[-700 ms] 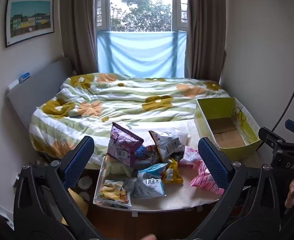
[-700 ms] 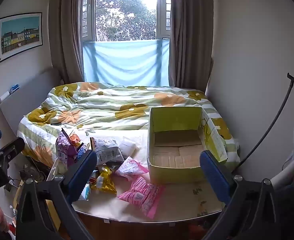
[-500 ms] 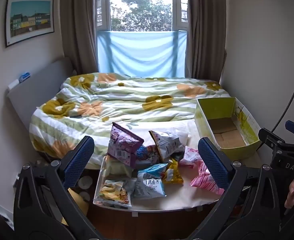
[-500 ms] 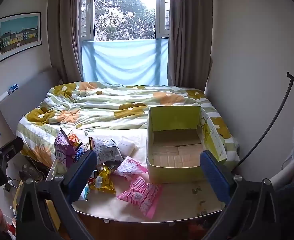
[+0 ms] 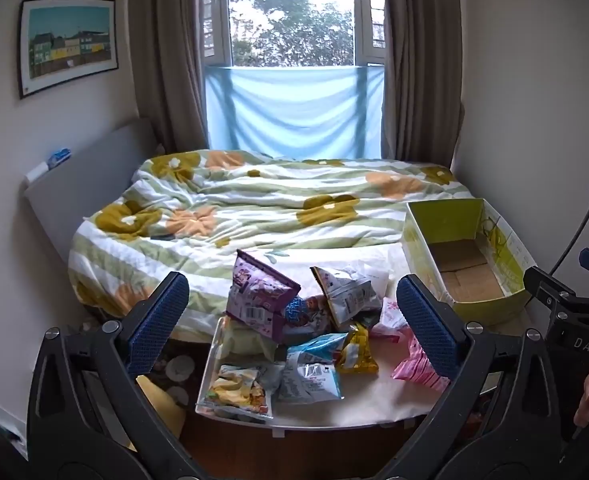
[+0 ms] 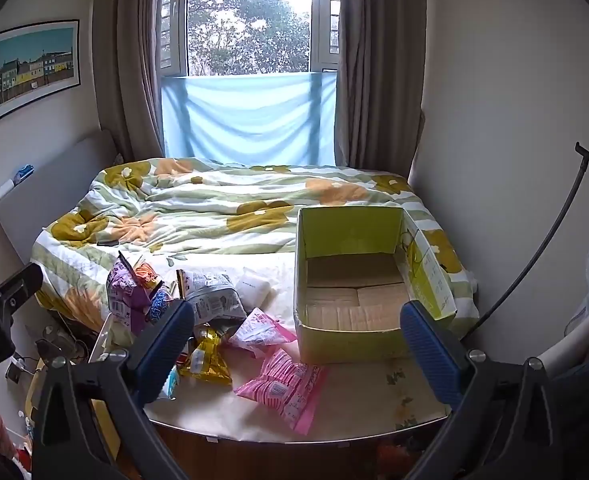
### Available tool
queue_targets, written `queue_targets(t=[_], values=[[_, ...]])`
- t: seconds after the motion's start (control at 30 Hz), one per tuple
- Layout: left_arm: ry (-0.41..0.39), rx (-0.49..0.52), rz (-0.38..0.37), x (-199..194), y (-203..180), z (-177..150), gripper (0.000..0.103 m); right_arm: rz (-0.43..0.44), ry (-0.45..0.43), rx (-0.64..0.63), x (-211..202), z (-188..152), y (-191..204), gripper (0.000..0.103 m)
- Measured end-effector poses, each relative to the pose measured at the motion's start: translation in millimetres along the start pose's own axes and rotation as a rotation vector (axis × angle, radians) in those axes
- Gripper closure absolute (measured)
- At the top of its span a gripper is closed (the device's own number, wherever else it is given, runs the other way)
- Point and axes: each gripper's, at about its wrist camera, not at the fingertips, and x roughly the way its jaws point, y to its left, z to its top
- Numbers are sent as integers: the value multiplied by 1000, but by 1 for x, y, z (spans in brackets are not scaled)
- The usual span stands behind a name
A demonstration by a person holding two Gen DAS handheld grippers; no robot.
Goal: Organize snacks
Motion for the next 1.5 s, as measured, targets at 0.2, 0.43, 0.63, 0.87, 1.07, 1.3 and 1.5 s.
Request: queue_targets(t=[0.2, 0.43, 0.63, 0.87, 1.07, 1.3, 1.5], values=[[15, 1, -5, 5, -1, -2, 1, 0, 1, 1, 0, 0, 0, 0], [6, 14, 3, 4, -5, 1, 1, 1, 1, 0, 0, 1, 0, 0], [23, -7, -4, 9, -3, 1, 1, 1, 1, 0, 1, 2, 0, 0], [27, -5, -3, 11, -5, 1, 1, 1, 2, 0, 1, 2, 0, 0], [32, -10, -11, 12, -7, 0, 1, 1, 0, 1, 1, 2, 0, 0], [34, -9, -11, 13, -7, -1, 1, 2, 1, 2, 1, 3, 0, 0], [37, -6, -13, 13, -7, 0, 1, 2, 2, 4, 1, 3, 0, 0]])
